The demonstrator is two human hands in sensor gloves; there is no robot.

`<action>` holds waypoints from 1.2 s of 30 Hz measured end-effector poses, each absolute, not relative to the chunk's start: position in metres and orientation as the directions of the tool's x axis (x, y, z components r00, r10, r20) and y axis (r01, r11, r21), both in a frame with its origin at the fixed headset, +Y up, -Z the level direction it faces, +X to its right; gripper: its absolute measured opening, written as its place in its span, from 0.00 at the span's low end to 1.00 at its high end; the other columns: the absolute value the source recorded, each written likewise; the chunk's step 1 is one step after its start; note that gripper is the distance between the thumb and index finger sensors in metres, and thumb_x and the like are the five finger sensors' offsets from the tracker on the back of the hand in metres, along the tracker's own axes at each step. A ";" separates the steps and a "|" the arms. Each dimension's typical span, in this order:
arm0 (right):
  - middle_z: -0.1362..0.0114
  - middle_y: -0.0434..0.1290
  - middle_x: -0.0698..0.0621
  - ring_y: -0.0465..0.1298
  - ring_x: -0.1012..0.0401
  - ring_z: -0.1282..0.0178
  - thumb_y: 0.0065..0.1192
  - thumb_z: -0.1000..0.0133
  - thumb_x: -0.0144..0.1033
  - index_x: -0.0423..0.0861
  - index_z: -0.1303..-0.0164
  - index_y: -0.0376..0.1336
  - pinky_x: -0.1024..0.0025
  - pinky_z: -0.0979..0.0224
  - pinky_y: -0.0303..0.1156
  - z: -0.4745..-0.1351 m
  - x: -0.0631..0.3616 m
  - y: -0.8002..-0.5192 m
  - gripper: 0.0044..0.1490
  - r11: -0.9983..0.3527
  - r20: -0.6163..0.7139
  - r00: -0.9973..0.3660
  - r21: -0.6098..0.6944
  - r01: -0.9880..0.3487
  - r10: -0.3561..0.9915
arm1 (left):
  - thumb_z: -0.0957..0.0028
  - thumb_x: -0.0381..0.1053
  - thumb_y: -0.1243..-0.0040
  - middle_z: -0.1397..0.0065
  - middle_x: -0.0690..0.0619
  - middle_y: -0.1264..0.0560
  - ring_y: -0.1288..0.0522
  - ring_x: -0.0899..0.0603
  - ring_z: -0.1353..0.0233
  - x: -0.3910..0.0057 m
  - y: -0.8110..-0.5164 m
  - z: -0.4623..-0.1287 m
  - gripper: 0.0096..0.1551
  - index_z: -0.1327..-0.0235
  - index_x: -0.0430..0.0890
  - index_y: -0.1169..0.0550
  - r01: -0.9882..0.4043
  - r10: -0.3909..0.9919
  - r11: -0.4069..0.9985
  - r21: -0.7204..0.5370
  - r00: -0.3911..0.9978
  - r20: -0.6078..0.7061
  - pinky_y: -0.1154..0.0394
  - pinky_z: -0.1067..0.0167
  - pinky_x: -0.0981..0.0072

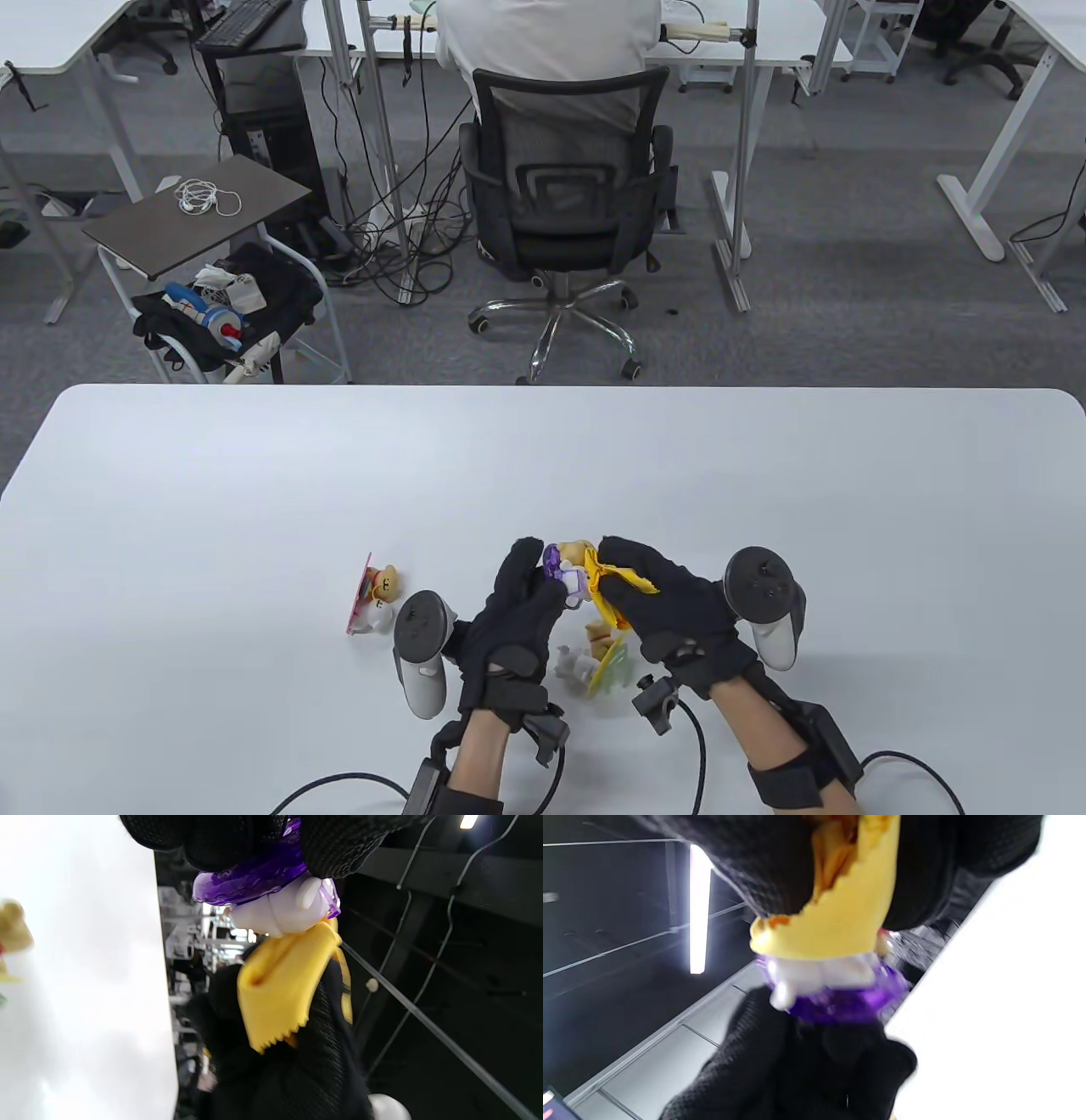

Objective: Dust the small ornaments

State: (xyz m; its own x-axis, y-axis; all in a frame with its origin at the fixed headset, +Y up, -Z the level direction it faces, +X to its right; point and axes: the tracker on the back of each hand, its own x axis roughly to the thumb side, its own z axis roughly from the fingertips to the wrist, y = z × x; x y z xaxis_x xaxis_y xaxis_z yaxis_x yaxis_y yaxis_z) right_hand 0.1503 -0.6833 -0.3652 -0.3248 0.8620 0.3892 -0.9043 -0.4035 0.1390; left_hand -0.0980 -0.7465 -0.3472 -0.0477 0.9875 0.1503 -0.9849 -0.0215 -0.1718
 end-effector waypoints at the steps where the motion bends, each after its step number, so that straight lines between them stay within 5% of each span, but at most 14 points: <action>1: 0.38 0.75 0.41 0.80 0.49 0.49 0.74 0.47 0.38 0.47 0.31 0.69 0.43 0.39 0.72 -0.361 0.149 -0.678 0.32 -0.437 0.450 -0.354 0.090 -0.895 0.820 | 0.37 0.55 0.41 0.26 0.43 0.30 0.30 0.45 0.33 -0.098 -0.745 -0.347 0.40 0.21 0.50 0.49 -0.989 0.987 0.044 -0.139 0.022 0.161 0.34 0.28 0.46; 4: 0.36 0.75 0.45 0.78 0.50 0.43 0.77 0.48 0.40 0.51 0.36 0.72 0.42 0.34 0.70 -0.348 0.133 -0.667 0.28 -0.655 0.564 -0.536 0.012 -0.755 0.628 | 0.38 0.54 0.40 0.26 0.45 0.31 0.33 0.43 0.32 -0.088 -0.741 -0.345 0.41 0.21 0.51 0.49 -0.970 0.970 0.204 -0.130 0.182 0.164 0.36 0.27 0.44; 7: 0.38 0.75 0.46 0.78 0.50 0.44 0.76 0.48 0.40 0.52 0.38 0.74 0.42 0.33 0.70 -0.345 0.129 -0.669 0.27 -0.725 0.566 -0.638 -0.099 -0.682 0.523 | 0.39 0.49 0.42 0.22 0.46 0.33 0.36 0.42 0.30 -0.077 -0.741 -0.344 0.38 0.21 0.53 0.47 -0.958 0.973 0.196 -0.211 0.164 0.160 0.40 0.26 0.42; 12: 0.38 0.75 0.45 0.78 0.51 0.45 0.74 0.47 0.40 0.50 0.36 0.72 0.43 0.34 0.70 -0.353 0.147 -0.672 0.27 -0.697 0.497 -0.696 -0.226 -0.681 0.519 | 0.40 0.48 0.41 0.23 0.46 0.32 0.36 0.42 0.32 -0.069 -0.738 -0.344 0.38 0.21 0.53 0.46 -0.931 0.954 0.259 -0.256 0.204 0.222 0.41 0.26 0.41; 16: 0.38 0.76 0.45 0.78 0.50 0.43 0.76 0.48 0.40 0.50 0.37 0.73 0.42 0.34 0.70 -0.350 0.139 -0.671 0.28 -0.672 0.590 -0.585 -0.096 -0.735 0.556 | 0.40 0.48 0.41 0.22 0.47 0.33 0.37 0.42 0.31 -0.072 -0.743 -0.346 0.38 0.21 0.54 0.46 -0.932 0.949 0.293 -0.215 0.255 0.188 0.43 0.26 0.41; 19: 0.38 0.76 0.48 0.78 0.52 0.42 0.73 0.47 0.44 0.54 0.37 0.73 0.43 0.32 0.70 -0.348 0.133 -0.671 0.27 -0.722 0.565 -0.656 -0.147 -0.676 0.500 | 0.40 0.47 0.42 0.22 0.47 0.33 0.37 0.43 0.32 -0.073 -0.744 -0.346 0.38 0.21 0.54 0.47 -0.942 0.968 0.203 -0.266 0.153 0.197 0.43 0.26 0.41; 24: 0.37 0.74 0.45 0.77 0.49 0.42 0.71 0.46 0.40 0.50 0.34 0.71 0.43 0.33 0.70 -0.363 0.160 -0.677 0.28 -0.645 0.460 -0.642 -0.177 -0.744 0.614 | 0.38 0.48 0.46 0.21 0.48 0.35 0.37 0.44 0.33 -0.076 -0.748 -0.347 0.37 0.20 0.56 0.49 -0.946 0.987 0.048 -0.321 -0.005 0.163 0.43 0.25 0.42; 26: 0.37 0.73 0.45 0.79 0.49 0.42 0.68 0.45 0.41 0.48 0.32 0.68 0.44 0.34 0.72 -0.370 0.169 -0.681 0.29 -0.577 0.421 -0.573 -0.134 -0.806 0.703 | 0.36 0.49 0.51 0.19 0.48 0.37 0.37 0.44 0.31 -0.078 -0.750 -0.350 0.37 0.20 0.57 0.54 -0.922 0.982 -0.069 -0.381 -0.130 0.138 0.44 0.24 0.42; 30: 0.34 0.69 0.43 0.78 0.45 0.37 0.63 0.42 0.39 0.46 0.28 0.64 0.43 0.33 0.71 -0.385 0.171 -0.702 0.31 -0.293 0.245 -0.250 0.158 -0.943 0.937 | 0.34 0.49 0.59 0.17 0.47 0.41 0.35 0.43 0.27 -0.077 -0.760 -0.355 0.36 0.21 0.67 0.59 -0.788 0.887 -0.370 -0.492 -0.457 0.064 0.41 0.22 0.44; 36: 0.34 0.69 0.42 0.79 0.47 0.40 0.62 0.41 0.39 0.45 0.28 0.64 0.44 0.34 0.72 -0.385 0.162 -0.715 0.30 -0.055 0.112 -0.026 0.272 -0.961 0.993 | 0.34 0.51 0.61 0.18 0.45 0.40 0.26 0.44 0.33 -0.076 -0.766 -0.357 0.32 0.19 0.65 0.52 -0.739 0.843 -0.467 -0.486 -0.537 0.008 0.31 0.28 0.47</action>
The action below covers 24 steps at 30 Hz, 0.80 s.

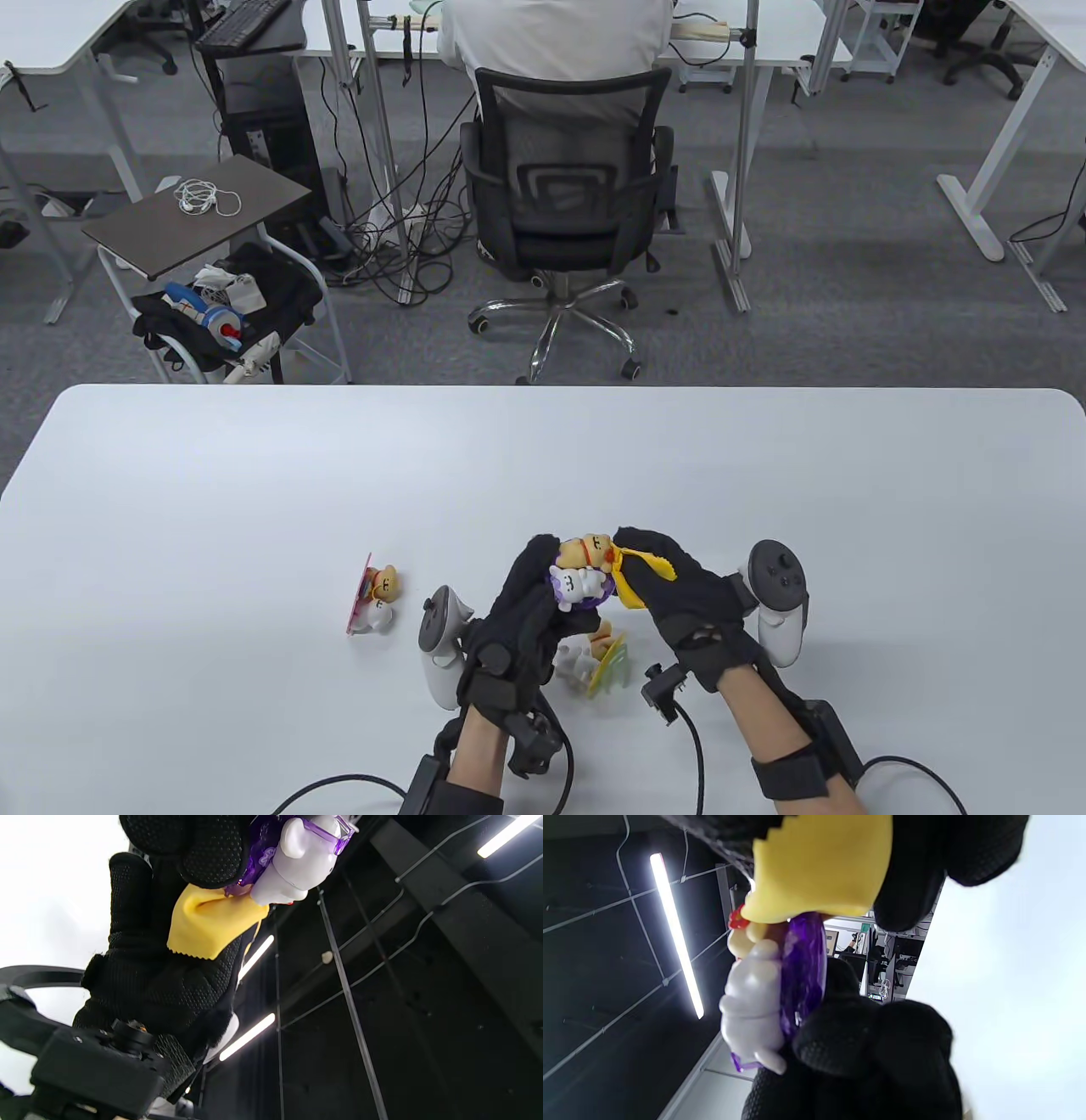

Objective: Dust the small ornaments

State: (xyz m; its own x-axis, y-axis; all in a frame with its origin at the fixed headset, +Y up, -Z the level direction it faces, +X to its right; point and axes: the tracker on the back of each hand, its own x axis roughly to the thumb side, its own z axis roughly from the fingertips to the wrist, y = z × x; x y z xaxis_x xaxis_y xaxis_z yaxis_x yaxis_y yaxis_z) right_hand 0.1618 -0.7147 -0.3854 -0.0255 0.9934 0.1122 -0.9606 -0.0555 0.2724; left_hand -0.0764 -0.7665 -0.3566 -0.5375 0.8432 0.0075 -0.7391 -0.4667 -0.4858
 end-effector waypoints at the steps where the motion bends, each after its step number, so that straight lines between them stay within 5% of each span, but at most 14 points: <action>1: 0.34 0.69 0.42 0.79 0.47 0.40 0.63 0.41 0.39 0.45 0.28 0.64 0.45 0.35 0.73 -0.385 0.161 -0.715 0.30 -0.044 0.111 -0.014 0.275 -0.961 0.994 | 0.35 0.53 0.61 0.18 0.44 0.41 0.25 0.43 0.35 -0.077 -0.768 -0.356 0.31 0.19 0.64 0.50 -0.730 0.832 -0.489 -0.478 -0.554 -0.004 0.30 0.29 0.46; 3: 0.34 0.69 0.41 0.79 0.47 0.41 0.64 0.42 0.38 0.45 0.28 0.64 0.44 0.35 0.72 -0.384 0.160 -0.715 0.30 -0.049 0.124 -0.015 0.276 -0.960 0.992 | 0.34 0.63 0.61 0.18 0.45 0.41 0.24 0.43 0.37 -0.077 -0.770 -0.355 0.31 0.19 0.65 0.49 -0.729 0.828 -0.509 -0.458 -0.560 -0.029 0.30 0.31 0.46; 6: 0.35 0.70 0.41 0.80 0.48 0.42 0.66 0.43 0.38 0.45 0.29 0.66 0.45 0.36 0.74 -0.380 0.157 -0.708 0.30 -0.117 0.233 -0.055 0.261 -0.958 0.971 | 0.41 0.78 0.53 0.16 0.45 0.48 0.25 0.47 0.39 -0.075 -0.773 -0.354 0.44 0.23 0.66 0.57 -0.757 0.859 -0.485 -0.437 -0.507 -0.075 0.28 0.34 0.50; 9: 0.34 0.71 0.41 0.80 0.47 0.41 0.70 0.45 0.36 0.45 0.30 0.67 0.44 0.34 0.74 -0.373 0.150 -0.696 0.31 -0.142 0.342 -0.035 0.292 -0.946 0.939 | 0.39 0.76 0.51 0.18 0.42 0.50 0.24 0.48 0.39 -0.075 -0.773 -0.353 0.45 0.24 0.58 0.56 -0.825 0.920 -0.389 -0.410 -0.374 -0.119 0.26 0.36 0.52; 13: 0.35 0.74 0.45 0.80 0.48 0.41 0.74 0.47 0.37 0.48 0.32 0.69 0.44 0.35 0.73 -0.357 0.144 -0.681 0.31 -0.360 0.535 -0.247 0.116 -0.926 0.808 | 0.37 0.75 0.59 0.19 0.41 0.45 0.21 0.47 0.43 -0.073 -0.776 -0.351 0.43 0.22 0.51 0.52 -0.817 0.909 -0.417 -0.398 -0.384 -0.162 0.24 0.41 0.52; 17: 0.35 0.75 0.47 0.77 0.48 0.35 0.75 0.48 0.38 0.50 0.33 0.70 0.42 0.32 0.71 -0.349 0.138 -0.679 0.30 -0.408 0.595 -0.309 0.035 -0.912 0.742 | 0.43 0.84 0.57 0.24 0.42 0.34 0.20 0.46 0.45 -0.074 -0.777 -0.350 0.52 0.20 0.50 0.48 -0.851 0.939 -0.343 -0.397 -0.310 -0.149 0.23 0.43 0.52; 21: 0.35 0.75 0.49 0.74 0.48 0.31 0.75 0.48 0.39 0.51 0.34 0.70 0.39 0.28 0.66 -0.344 0.133 -0.679 0.29 -0.470 0.633 -0.376 -0.022 -0.882 0.677 | 0.37 0.75 0.57 0.25 0.40 0.31 0.18 0.45 0.47 -0.073 -0.779 -0.351 0.39 0.19 0.57 0.45 -0.811 0.908 -0.419 -0.407 -0.385 -0.167 0.22 0.45 0.51; 24: 0.34 0.75 0.50 0.70 0.48 0.27 0.76 0.49 0.38 0.53 0.36 0.70 0.38 0.25 0.62 -0.338 0.123 -0.684 0.28 -0.571 0.677 -0.480 -0.106 -0.814 0.558 | 0.37 0.71 0.66 0.24 0.40 0.32 0.16 0.45 0.48 -0.068 -0.783 -0.349 0.40 0.21 0.49 0.48 -0.727 0.833 -0.552 -0.407 -0.506 -0.225 0.19 0.45 0.52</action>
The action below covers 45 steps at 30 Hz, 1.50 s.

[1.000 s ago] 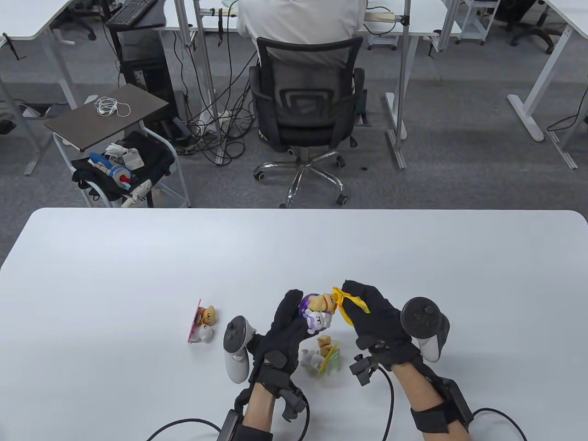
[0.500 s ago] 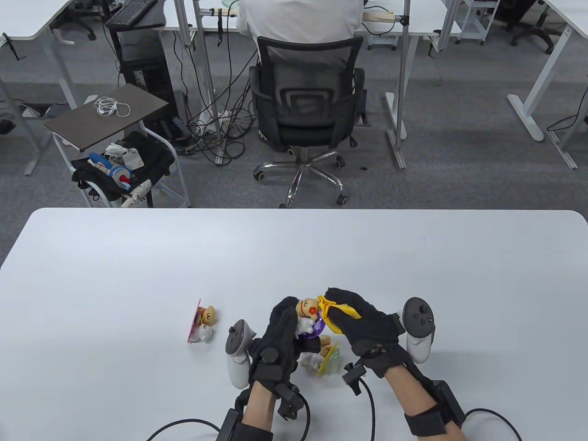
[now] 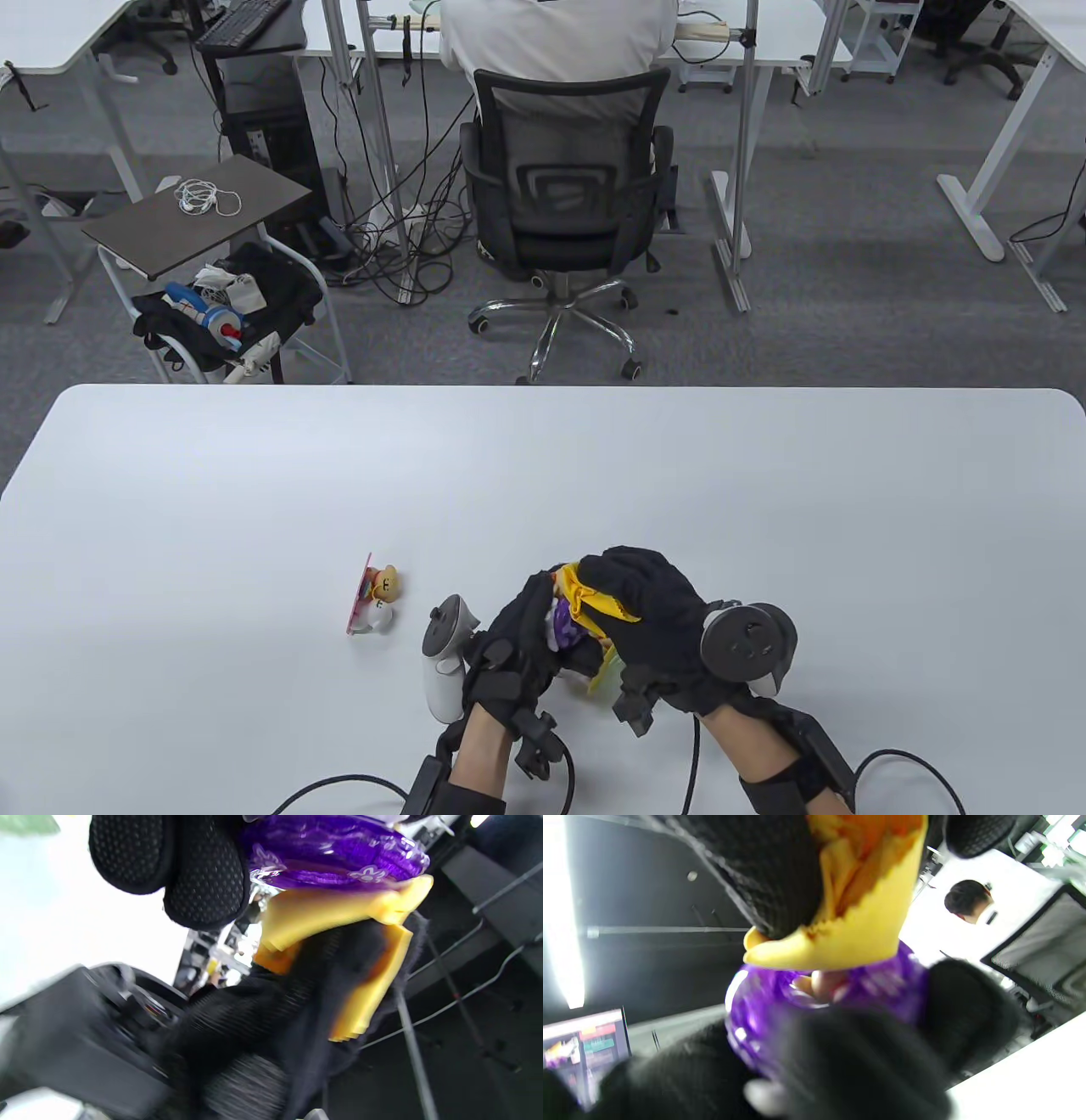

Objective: Dust the small ornaments

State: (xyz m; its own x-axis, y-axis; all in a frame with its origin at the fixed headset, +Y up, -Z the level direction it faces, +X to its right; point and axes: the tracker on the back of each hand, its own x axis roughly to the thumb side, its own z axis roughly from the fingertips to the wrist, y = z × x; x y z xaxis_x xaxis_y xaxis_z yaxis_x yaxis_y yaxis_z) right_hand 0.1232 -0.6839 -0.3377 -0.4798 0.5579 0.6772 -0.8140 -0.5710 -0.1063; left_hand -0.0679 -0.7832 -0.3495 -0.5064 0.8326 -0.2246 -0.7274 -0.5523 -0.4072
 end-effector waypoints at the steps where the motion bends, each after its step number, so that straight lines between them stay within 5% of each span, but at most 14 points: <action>1: 0.35 0.75 0.51 0.70 0.49 0.27 0.77 0.49 0.38 0.54 0.37 0.70 0.39 0.25 0.62 -0.336 0.120 -0.687 0.28 -0.606 0.687 -0.514 -0.133 -0.784 0.514 | 0.38 0.70 0.68 0.23 0.40 0.34 0.16 0.46 0.49 -0.067 -0.784 -0.349 0.40 0.21 0.49 0.50 -0.709 0.810 -0.583 -0.396 -0.543 -0.220 0.18 0.46 0.54; 8: 0.36 0.76 0.50 0.71 0.49 0.29 0.77 0.49 0.40 0.53 0.37 0.72 0.37 0.25 0.62 -0.327 0.108 -0.680 0.28 -0.631 0.729 -0.478 -0.082 -0.771 0.489 | 0.41 0.82 0.60 0.22 0.41 0.38 0.19 0.50 0.50 -0.073 -0.782 -0.350 0.53 0.21 0.49 0.56 -0.774 0.860 -0.510 -0.375 -0.466 -0.209 0.20 0.47 0.56; 14: 0.32 0.69 0.46 0.63 0.46 0.24 0.68 0.44 0.38 0.51 0.31 0.64 0.36 0.22 0.55 -0.332 0.117 -0.683 0.30 -0.634 0.671 -0.578 -0.204 -0.746 0.465 | 0.37 0.75 0.56 0.28 0.38 0.32 0.17 0.48 0.56 -0.063 -0.782 -0.351 0.46 0.20 0.46 0.48 -0.659 0.794 -0.602 -0.450 -0.553 -0.253 0.20 0.52 0.53; 18: 0.33 0.70 0.45 0.64 0.44 0.25 0.69 0.44 0.37 0.49 0.31 0.66 0.36 0.23 0.56 -0.346 0.130 -0.689 0.30 -0.656 0.578 -0.628 -0.199 -0.728 0.521 | 0.37 0.73 0.56 0.25 0.38 0.35 0.18 0.46 0.53 -0.076 -0.775 -0.354 0.45 0.20 0.47 0.50 -0.746 0.865 -0.497 -0.444 -0.463 -0.191 0.21 0.49 0.51; 20: 0.33 0.71 0.45 0.65 0.44 0.26 0.70 0.45 0.37 0.49 0.31 0.67 0.36 0.24 0.57 -0.349 0.133 -0.690 0.30 -0.639 0.572 -0.606 -0.176 -0.749 0.553 | 0.37 0.72 0.55 0.23 0.37 0.37 0.19 0.44 0.50 -0.088 -0.766 -0.356 0.45 0.21 0.46 0.52 -0.804 0.904 -0.426 -0.416 -0.397 -0.159 0.23 0.47 0.49; 25: 0.34 0.72 0.45 0.67 0.44 0.27 0.71 0.45 0.38 0.49 0.32 0.67 0.36 0.25 0.60 -0.347 0.139 -0.678 0.29 -0.593 0.565 -0.567 -0.162 -0.789 0.600 | 0.38 0.72 0.54 0.25 0.38 0.34 0.18 0.44 0.51 -0.127 -0.730 -0.350 0.45 0.21 0.46 0.49 -0.968 0.976 0.213 -0.135 0.217 -0.016 0.22 0.48 0.48; 29: 0.34 0.73 0.45 0.68 0.44 0.27 0.71 0.45 0.39 0.48 0.32 0.68 0.37 0.26 0.61 -0.346 0.141 -0.675 0.29 -0.575 0.567 -0.545 -0.147 -0.805 0.617 | 0.42 0.71 0.54 0.27 0.39 0.29 0.18 0.42 0.50 -0.129 -0.725 -0.358 0.43 0.22 0.47 0.44 -0.788 0.790 0.612 0.060 0.606 -0.093 0.22 0.48 0.46; 34: 0.35 0.73 0.45 0.68 0.45 0.28 0.71 0.45 0.39 0.49 0.32 0.68 0.38 0.26 0.62 -0.346 0.141 -0.675 0.29 -0.569 0.569 -0.530 -0.127 -0.812 0.629 | 0.42 0.69 0.55 0.26 0.38 0.31 0.22 0.40 0.43 -0.110 -0.743 -0.388 0.43 0.22 0.47 0.46 -0.545 0.532 0.838 -0.034 0.829 -0.174 0.27 0.41 0.43; 39: 0.35 0.73 0.45 0.68 0.45 0.28 0.71 0.45 0.39 0.49 0.32 0.68 0.38 0.26 0.62 -0.348 0.145 -0.673 0.29 -0.552 0.560 -0.512 -0.114 -0.826 0.651 | 0.43 0.67 0.54 0.23 0.39 0.35 0.28 0.37 0.34 -0.090 -0.761 -0.414 0.43 0.22 0.49 0.49 -0.265 0.241 0.955 -0.132 0.954 -0.177 0.33 0.33 0.39; 45: 0.35 0.74 0.45 0.69 0.44 0.28 0.72 0.45 0.40 0.48 0.33 0.69 0.37 0.27 0.62 -0.350 0.150 -0.672 0.29 -0.530 0.546 -0.495 -0.106 -0.841 0.677 | 0.42 0.65 0.51 0.19 0.41 0.38 0.33 0.34 0.29 -0.082 -0.777 -0.429 0.43 0.21 0.50 0.50 -0.187 0.145 0.956 -0.226 0.971 -0.192 0.37 0.30 0.38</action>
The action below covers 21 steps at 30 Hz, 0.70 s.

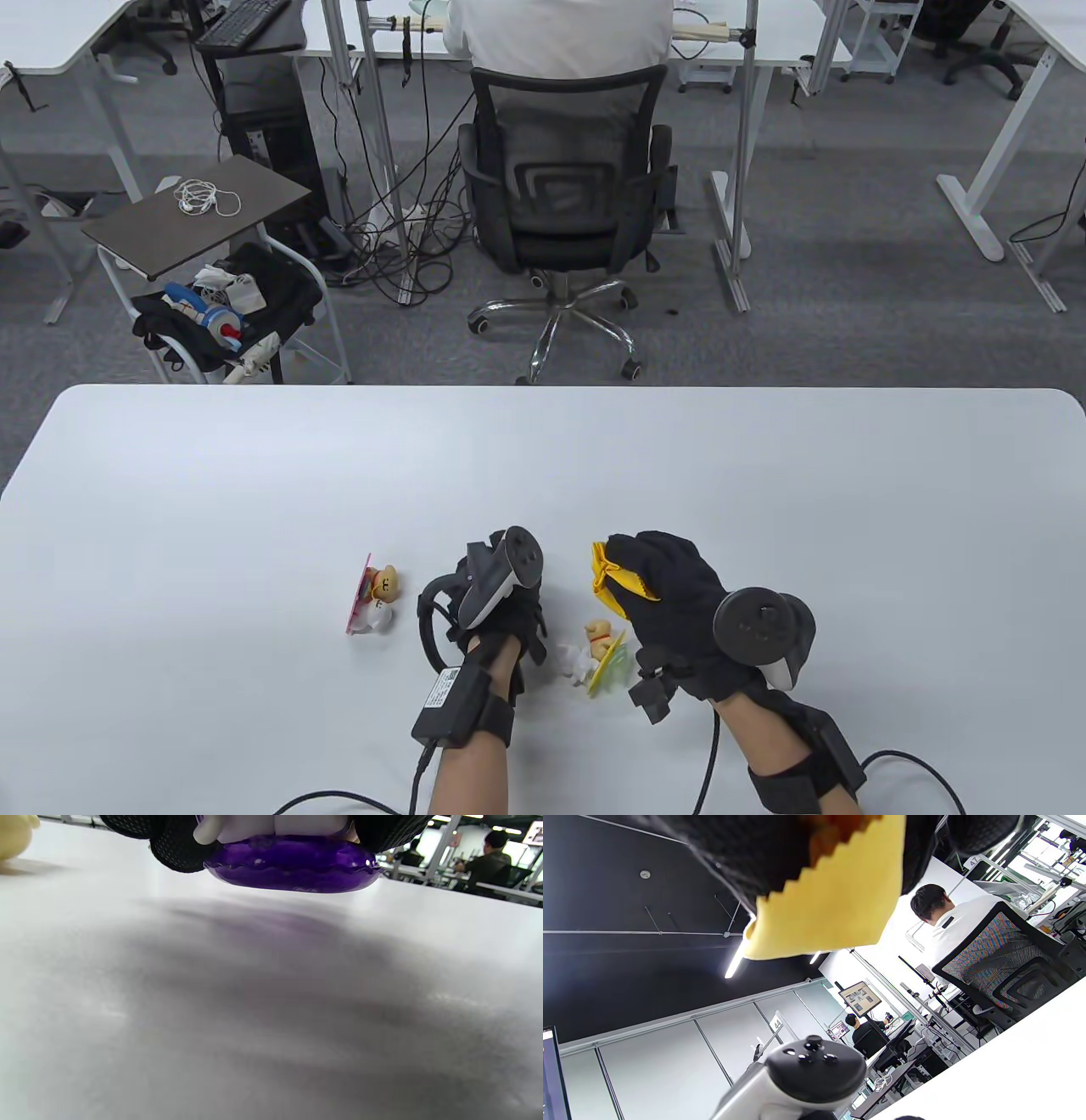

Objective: Dust the small ornaments

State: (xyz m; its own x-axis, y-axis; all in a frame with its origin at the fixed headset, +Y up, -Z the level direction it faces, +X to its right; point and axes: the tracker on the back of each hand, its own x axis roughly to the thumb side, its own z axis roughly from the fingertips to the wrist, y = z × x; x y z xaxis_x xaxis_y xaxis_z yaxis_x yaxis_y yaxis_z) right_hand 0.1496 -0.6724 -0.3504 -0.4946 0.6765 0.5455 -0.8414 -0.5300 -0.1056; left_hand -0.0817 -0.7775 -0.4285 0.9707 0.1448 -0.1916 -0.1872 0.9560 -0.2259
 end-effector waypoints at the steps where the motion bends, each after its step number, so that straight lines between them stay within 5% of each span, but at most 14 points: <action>1: 0.35 0.74 0.45 0.69 0.44 0.28 0.72 0.45 0.40 0.49 0.33 0.69 0.37 0.27 0.62 -0.351 0.150 -0.672 0.29 -0.528 0.544 -0.493 -0.104 -0.843 0.679 | 0.42 0.65 0.50 0.19 0.40 0.38 0.33 0.34 0.29 -0.081 -0.779 -0.429 0.43 0.21 0.50 0.50 -0.177 0.134 0.957 -0.231 0.972 -0.191 0.37 0.30 0.38; 13: 0.36 0.74 0.45 0.70 0.44 0.29 0.74 0.46 0.40 0.49 0.34 0.70 0.38 0.27 0.63 -0.355 0.150 -0.679 0.29 -0.554 0.522 -0.516 -0.095 -0.827 0.680 | 0.43 0.67 0.45 0.18 0.42 0.38 0.33 0.35 0.27 -0.083 -0.784 -0.429 0.46 0.21 0.51 0.49 -0.172 0.125 0.956 -0.238 0.972 -0.199 0.35 0.31 0.40; 21: 0.36 0.75 0.45 0.70 0.45 0.29 0.74 0.46 0.40 0.49 0.34 0.70 0.38 0.27 0.64 -0.353 0.148 -0.677 0.29 -0.553 0.537 -0.507 -0.087 -0.828 0.674 | 0.45 0.69 0.47 0.19 0.40 0.38 0.32 0.34 0.27 -0.110 -0.757 -0.406 0.45 0.21 0.50 0.46 -0.371 0.340 0.922 -0.114 0.913 -0.223 0.33 0.32 0.40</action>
State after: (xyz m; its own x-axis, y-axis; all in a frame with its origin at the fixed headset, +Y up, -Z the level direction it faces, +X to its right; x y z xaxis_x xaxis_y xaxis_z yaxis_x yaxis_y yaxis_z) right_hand 0.1477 -0.6772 -0.3533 -0.5069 0.6743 0.5370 -0.8283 -0.5534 -0.0870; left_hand -0.1100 -0.7568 -0.4063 0.9134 0.3402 -0.2234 -0.3711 0.9216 -0.1139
